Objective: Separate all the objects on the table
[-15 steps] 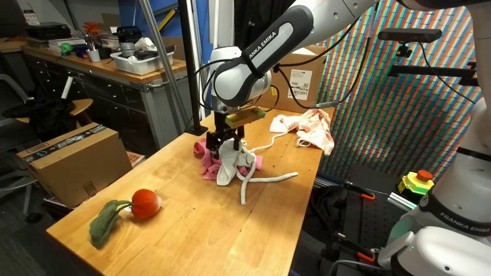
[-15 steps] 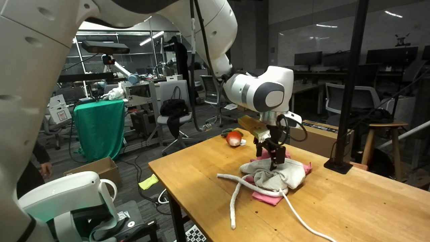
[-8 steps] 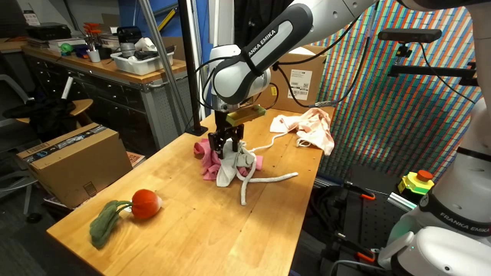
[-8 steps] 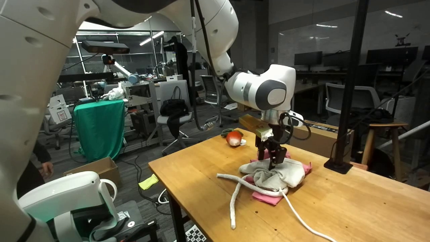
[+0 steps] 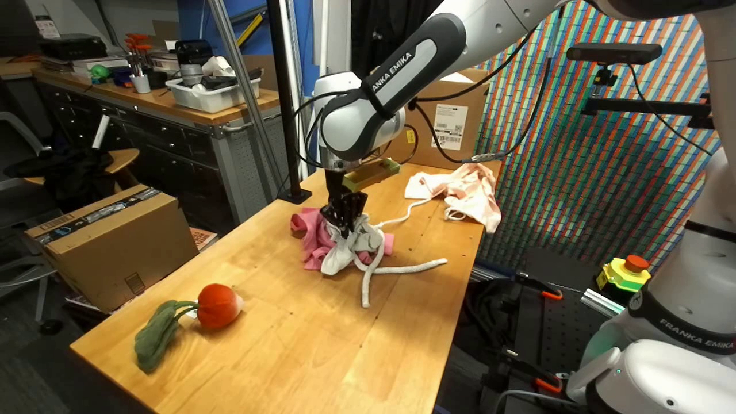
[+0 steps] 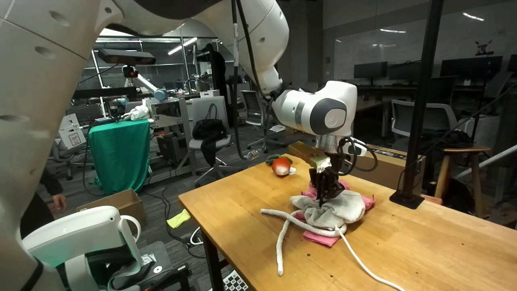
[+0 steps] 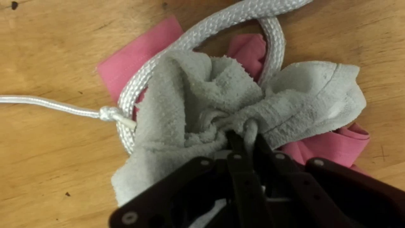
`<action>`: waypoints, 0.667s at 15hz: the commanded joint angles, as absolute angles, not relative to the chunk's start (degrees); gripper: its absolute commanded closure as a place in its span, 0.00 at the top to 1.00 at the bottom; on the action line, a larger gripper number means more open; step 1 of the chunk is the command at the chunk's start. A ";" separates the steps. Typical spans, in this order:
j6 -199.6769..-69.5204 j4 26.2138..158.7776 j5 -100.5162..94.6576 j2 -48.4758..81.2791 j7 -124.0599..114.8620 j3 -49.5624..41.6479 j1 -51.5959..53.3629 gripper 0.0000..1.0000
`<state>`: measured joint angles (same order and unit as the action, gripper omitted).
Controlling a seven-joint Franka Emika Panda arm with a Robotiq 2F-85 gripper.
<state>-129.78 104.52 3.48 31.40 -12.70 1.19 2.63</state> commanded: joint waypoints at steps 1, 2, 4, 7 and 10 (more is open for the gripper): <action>-128.60 102.79 1.44 32.95 -13.97 -0.54 4.16 0.04; -128.74 102.84 1.01 32.82 -14.53 -0.90 4.38 0.08; -129.30 103.16 -0.51 32.20 -16.35 -2.14 5.11 0.08; -131.23 103.69 -4.07 30.89 -21.41 -5.08 6.41 0.08; -132.91 104.08 -6.21 29.32 -25.41 -7.26 6.75 0.08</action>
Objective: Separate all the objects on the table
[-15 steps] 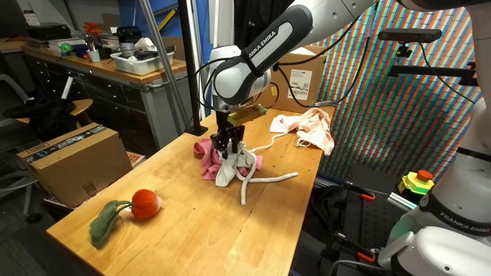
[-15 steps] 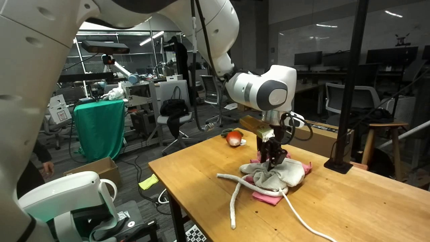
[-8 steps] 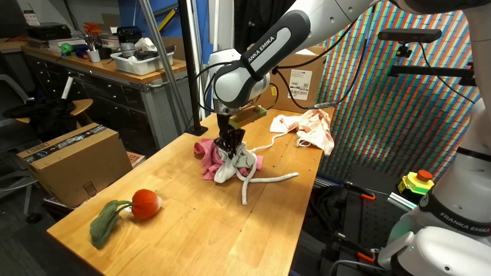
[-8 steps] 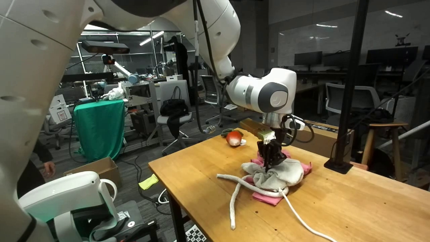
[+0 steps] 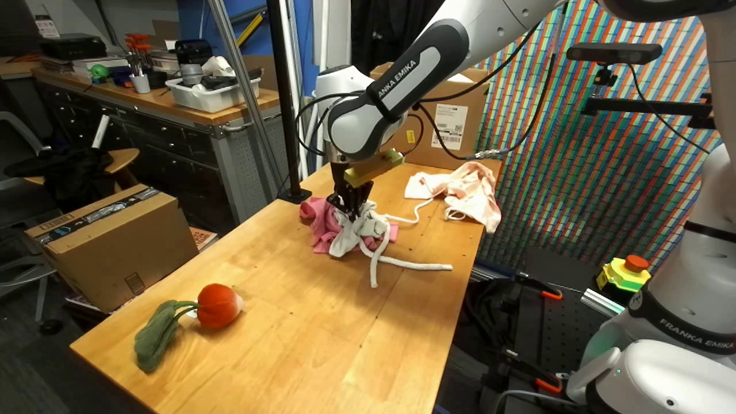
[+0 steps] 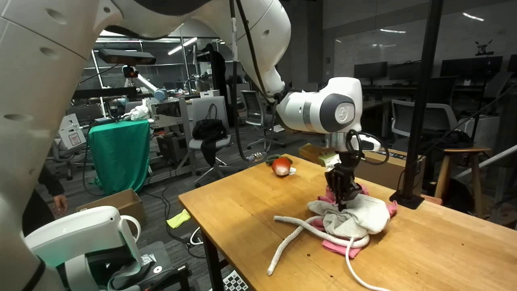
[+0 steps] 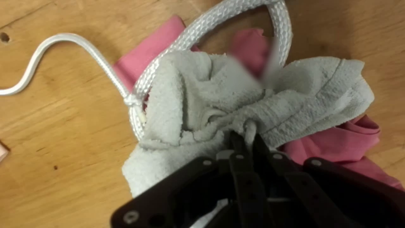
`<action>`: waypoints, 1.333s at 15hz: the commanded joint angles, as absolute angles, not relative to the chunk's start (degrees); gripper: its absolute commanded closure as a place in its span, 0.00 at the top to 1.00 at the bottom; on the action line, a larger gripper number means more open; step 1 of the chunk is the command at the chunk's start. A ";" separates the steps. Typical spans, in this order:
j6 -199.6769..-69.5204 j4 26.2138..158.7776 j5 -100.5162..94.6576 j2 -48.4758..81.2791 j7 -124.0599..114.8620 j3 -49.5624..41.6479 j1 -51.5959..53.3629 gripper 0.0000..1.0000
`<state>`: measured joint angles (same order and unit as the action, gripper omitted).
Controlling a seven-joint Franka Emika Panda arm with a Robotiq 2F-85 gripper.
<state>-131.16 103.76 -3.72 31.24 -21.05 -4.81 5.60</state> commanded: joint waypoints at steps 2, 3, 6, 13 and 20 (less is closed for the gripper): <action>-134.18 104.24 -7.16 28.16 -27.76 -8.51 6.78 0.08; -134.84 104.28 -7.71 27.49 -29.10 -9.11 6.83 0.08; -136.55 104.49 -9.42 25.53 -33.04 -10.76 7.18 0.08; -140.87 103.04 -15.67 23.02 -45.37 -13.93 7.98 0.08; -143.63 99.48 -28.28 23.04 -66.80 -19.09 9.53 0.08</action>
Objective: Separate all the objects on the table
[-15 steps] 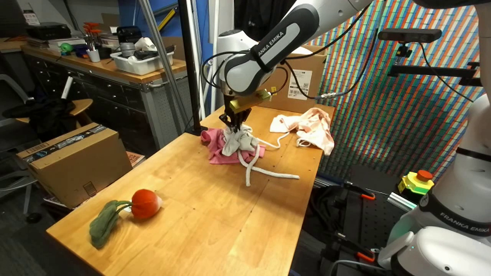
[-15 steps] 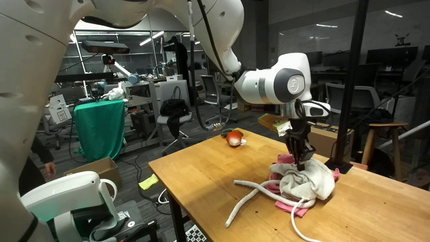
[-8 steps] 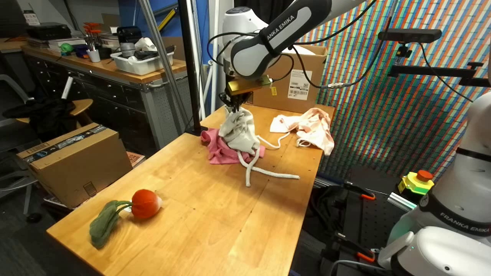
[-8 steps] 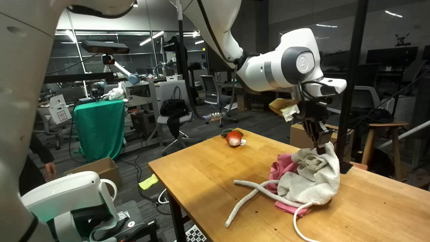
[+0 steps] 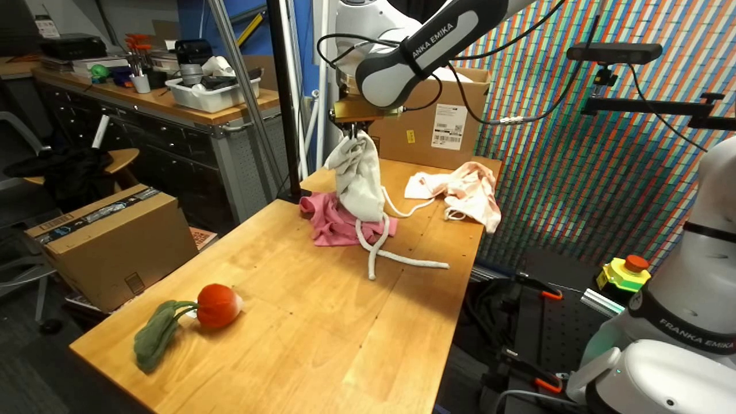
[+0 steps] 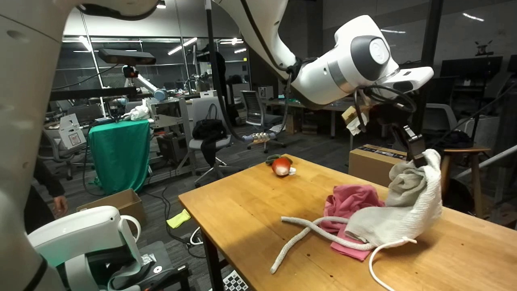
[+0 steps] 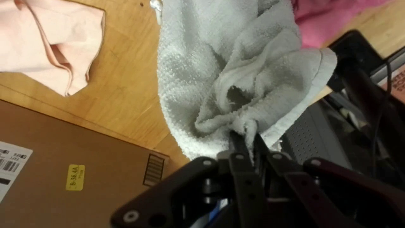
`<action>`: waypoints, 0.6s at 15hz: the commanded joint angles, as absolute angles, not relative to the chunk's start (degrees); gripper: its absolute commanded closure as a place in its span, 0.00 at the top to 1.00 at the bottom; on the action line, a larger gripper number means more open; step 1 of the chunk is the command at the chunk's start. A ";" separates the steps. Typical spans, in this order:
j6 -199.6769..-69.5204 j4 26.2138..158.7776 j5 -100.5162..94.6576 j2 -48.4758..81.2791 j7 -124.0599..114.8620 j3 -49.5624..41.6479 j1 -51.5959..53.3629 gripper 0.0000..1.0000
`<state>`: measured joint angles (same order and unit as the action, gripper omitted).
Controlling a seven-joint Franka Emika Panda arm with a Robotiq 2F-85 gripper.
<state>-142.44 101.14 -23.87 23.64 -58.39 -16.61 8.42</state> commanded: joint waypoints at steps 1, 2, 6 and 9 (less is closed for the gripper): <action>-143.73 98.97 -29.56 22.95 -69.82 -19.62 9.45 0.08; -143.64 98.33 -31.04 22.91 -72.85 -20.27 9.37 0.08; -142.70 95.83 -37.25 23.15 -85.63 -22.42 9.06 0.08; -141.29 93.39 -41.82 24.37 -95.88 -23.19 8.45 0.07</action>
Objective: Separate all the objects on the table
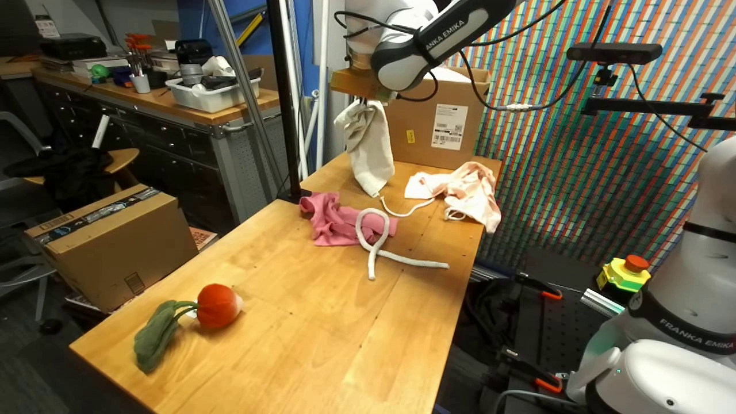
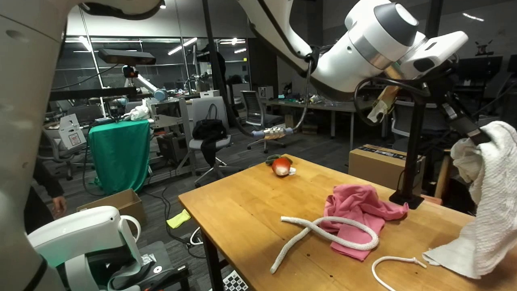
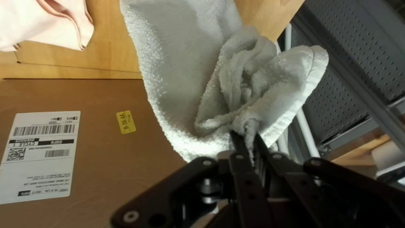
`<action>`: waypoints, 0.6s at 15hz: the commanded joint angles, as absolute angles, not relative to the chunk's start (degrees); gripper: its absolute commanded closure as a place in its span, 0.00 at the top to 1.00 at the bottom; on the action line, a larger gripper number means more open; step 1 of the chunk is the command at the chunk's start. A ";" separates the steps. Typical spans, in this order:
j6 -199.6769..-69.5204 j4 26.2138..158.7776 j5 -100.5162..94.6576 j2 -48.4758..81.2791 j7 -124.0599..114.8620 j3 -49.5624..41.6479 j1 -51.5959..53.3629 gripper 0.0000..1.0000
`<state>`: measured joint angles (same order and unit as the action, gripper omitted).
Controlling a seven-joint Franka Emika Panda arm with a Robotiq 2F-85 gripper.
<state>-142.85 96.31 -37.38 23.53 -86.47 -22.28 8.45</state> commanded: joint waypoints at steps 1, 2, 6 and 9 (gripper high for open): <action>-140.69 92.56 -42.91 24.96 -99.22 -23.14 8.09 0.08; -139.90 91.63 -43.50 25.65 -101.69 -22.67 7.46 0.08; -137.10 86.96 -42.42 29.57 -106.99 -20.52 5.03 0.07; -137.20 82.66 -38.61 33.71 -106.63 -17.87 2.45 0.08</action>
<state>-138.21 89.39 -41.44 28.91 -105.83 -20.71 5.34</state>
